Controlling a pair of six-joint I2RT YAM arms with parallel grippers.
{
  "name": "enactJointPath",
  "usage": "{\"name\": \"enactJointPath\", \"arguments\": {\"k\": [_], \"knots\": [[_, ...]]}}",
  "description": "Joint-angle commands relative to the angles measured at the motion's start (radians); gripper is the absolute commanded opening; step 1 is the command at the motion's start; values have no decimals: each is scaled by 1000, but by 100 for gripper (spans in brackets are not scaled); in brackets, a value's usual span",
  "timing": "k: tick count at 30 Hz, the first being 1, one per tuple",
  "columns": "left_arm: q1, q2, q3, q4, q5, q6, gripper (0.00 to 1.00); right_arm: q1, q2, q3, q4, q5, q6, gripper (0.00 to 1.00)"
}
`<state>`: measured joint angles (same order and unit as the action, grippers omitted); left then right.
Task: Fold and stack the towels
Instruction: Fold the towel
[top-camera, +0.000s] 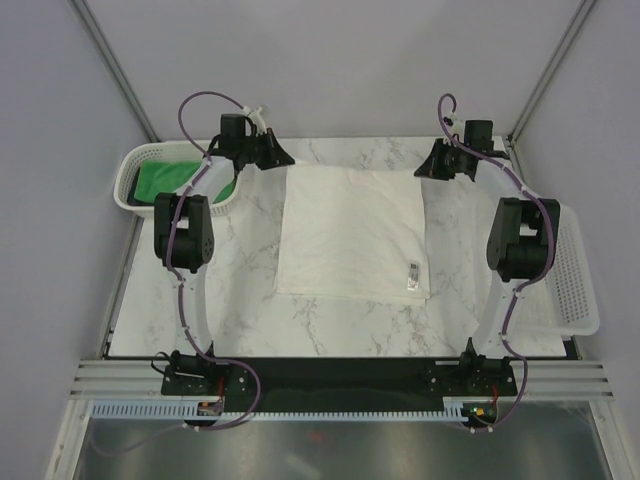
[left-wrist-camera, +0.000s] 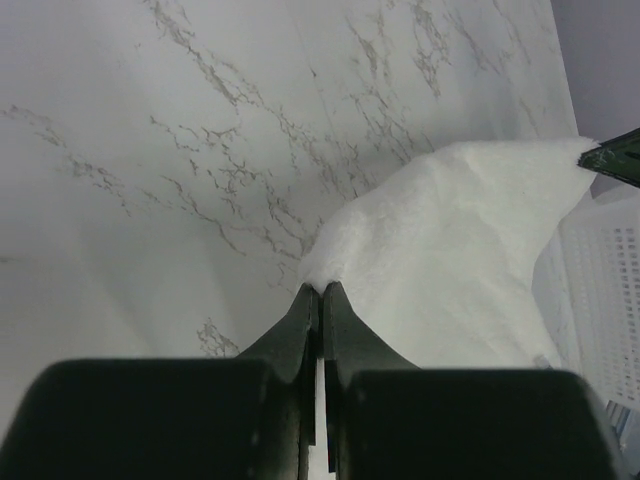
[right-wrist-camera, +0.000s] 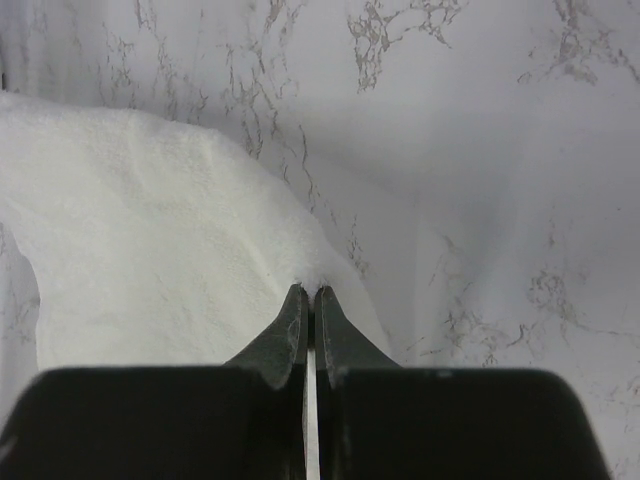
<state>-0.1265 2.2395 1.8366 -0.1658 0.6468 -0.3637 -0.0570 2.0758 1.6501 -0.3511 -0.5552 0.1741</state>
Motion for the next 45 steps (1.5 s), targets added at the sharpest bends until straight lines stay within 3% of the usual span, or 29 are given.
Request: {"name": "enactJointPath", "arguments": {"k": [1, 7, 17, 24, 30, 36, 45], "knots": [[11, -70, -2, -6, -29, 52, 2, 5, -91, 27, 61, 21, -4, 0], [14, -156, -7, -11, -9, 69, 2, 19, -284, -67, 173, 64, 18, 0], [14, -463, -37, 2, 16, 63, 2, 22, -621, -171, 322, 141, 106, 0], [14, -698, -80, -18, -9, 65, 2, 20, -854, -217, 330, 218, 139, 0], [14, -865, -111, -132, -42, 121, 2, 22, -1084, -291, 296, 252, 159, 0], [14, -946, -82, -244, -29, 120, 2, 20, -1162, -289, 268, 196, 211, 0], [14, -838, -82, -282, -122, 178, 2, 20, -1045, -305, 304, 181, 215, 0]]}}
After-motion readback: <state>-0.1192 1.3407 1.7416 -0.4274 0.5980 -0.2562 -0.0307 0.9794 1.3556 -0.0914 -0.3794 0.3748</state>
